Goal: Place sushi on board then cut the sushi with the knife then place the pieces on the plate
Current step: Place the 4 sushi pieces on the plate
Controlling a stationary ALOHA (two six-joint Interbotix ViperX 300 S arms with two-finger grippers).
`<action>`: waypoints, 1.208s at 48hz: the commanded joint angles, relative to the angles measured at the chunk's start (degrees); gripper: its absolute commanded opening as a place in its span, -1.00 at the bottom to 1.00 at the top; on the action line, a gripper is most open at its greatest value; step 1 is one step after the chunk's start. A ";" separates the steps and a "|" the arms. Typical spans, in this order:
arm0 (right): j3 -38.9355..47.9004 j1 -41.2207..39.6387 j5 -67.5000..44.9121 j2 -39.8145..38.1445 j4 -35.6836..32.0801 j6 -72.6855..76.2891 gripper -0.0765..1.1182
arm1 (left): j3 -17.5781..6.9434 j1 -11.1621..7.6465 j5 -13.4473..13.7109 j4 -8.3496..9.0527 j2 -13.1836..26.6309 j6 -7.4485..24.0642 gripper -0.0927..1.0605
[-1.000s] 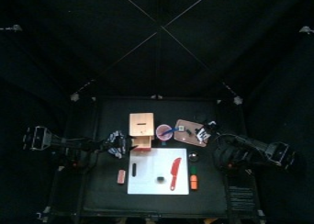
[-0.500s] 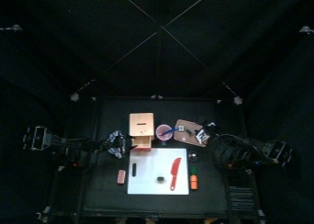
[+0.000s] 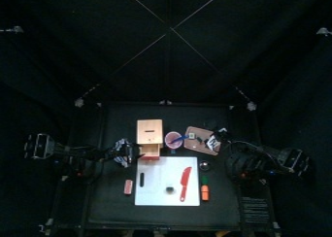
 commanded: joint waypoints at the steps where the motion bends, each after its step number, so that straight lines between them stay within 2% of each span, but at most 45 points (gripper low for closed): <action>1: -3.43 4.83 2.29 -5.71 0.00 -0.18 0.65 | -0.79 0.00 -0.26 -0.09 -0.35 0.09 0.63; 6: -3.87 11.69 3.08 -8.96 0.00 -0.26 0.65 | -1.05 -0.09 -0.35 -0.09 -0.35 0.09 0.63; 12: -3.52 24.79 1.58 -10.37 0.00 -0.97 0.65 | -1.49 0.00 -0.26 -0.09 -0.35 0.18 0.63; 19: -4.31 40.69 -11.34 -5.63 -1.32 0.09 0.65 | -2.37 0.18 -0.26 -0.09 -0.26 0.26 0.63; 22: -5.89 43.51 -15.73 -2.02 -0.79 0.09 0.65 | -2.72 0.18 -0.26 -0.09 -0.35 0.26 0.63; 39: -21.01 48.96 -16.96 20.74 -1.41 -0.53 0.65 | -2.64 -0.09 -0.18 -0.26 -0.26 0.00 0.63; 51: -25.75 51.77 -15.82 28.21 -1.41 -0.26 0.65 | -2.29 -0.18 2.20 -0.26 -0.26 0.00 0.63; 58: -27.25 52.65 -14.94 30.15 -1.23 -0.26 0.65 | -2.20 -0.09 2.46 -0.26 -0.26 0.00 0.63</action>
